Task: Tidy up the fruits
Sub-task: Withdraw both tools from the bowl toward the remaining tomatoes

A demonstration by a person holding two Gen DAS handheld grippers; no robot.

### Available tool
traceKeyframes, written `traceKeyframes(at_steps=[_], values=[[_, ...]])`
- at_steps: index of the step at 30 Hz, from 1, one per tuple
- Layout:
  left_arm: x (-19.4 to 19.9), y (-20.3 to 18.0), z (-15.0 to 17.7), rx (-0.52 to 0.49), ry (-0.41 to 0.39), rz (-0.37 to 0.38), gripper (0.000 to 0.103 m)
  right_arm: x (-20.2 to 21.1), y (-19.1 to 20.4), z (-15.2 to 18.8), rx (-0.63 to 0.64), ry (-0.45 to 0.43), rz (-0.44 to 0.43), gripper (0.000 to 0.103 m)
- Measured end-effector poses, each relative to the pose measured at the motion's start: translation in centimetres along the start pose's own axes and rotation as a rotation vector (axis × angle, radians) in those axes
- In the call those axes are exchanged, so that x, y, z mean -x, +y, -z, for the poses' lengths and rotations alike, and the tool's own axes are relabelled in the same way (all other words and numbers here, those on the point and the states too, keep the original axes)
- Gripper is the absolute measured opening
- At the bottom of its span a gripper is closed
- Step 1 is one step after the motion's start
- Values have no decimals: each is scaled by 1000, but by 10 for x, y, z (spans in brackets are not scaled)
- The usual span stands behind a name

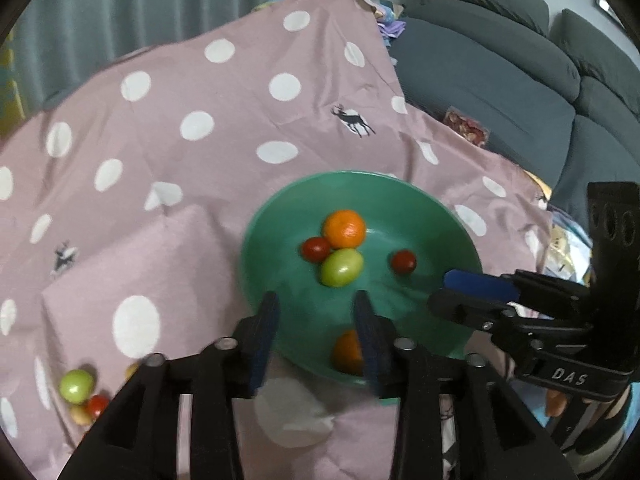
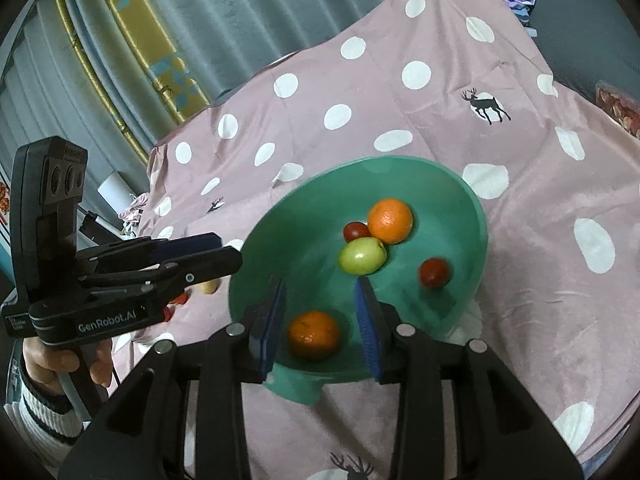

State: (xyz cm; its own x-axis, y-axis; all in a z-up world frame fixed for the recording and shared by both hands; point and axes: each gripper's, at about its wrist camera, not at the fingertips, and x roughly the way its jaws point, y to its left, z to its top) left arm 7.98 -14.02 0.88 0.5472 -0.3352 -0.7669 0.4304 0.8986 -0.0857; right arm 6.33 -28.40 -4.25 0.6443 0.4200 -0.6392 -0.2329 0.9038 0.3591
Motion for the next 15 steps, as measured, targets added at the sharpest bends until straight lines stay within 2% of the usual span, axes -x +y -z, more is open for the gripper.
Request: traceKeyframes(at_steps=[2, 7, 9, 15], values=[[6, 1, 2, -3, -15, -26, 56, 5, 4, 0, 9, -8, 0, 40], [27, 6, 11, -4, -49, -84, 61, 14, 17, -2, 28, -21, -13, 46], [34, 8, 14, -3, -65, -113, 71, 17, 22, -3, 34, -26, -21, 50], [58, 18, 26, 13, -96, -167, 76, 22, 40, -4, 49, -41, -50, 62]])
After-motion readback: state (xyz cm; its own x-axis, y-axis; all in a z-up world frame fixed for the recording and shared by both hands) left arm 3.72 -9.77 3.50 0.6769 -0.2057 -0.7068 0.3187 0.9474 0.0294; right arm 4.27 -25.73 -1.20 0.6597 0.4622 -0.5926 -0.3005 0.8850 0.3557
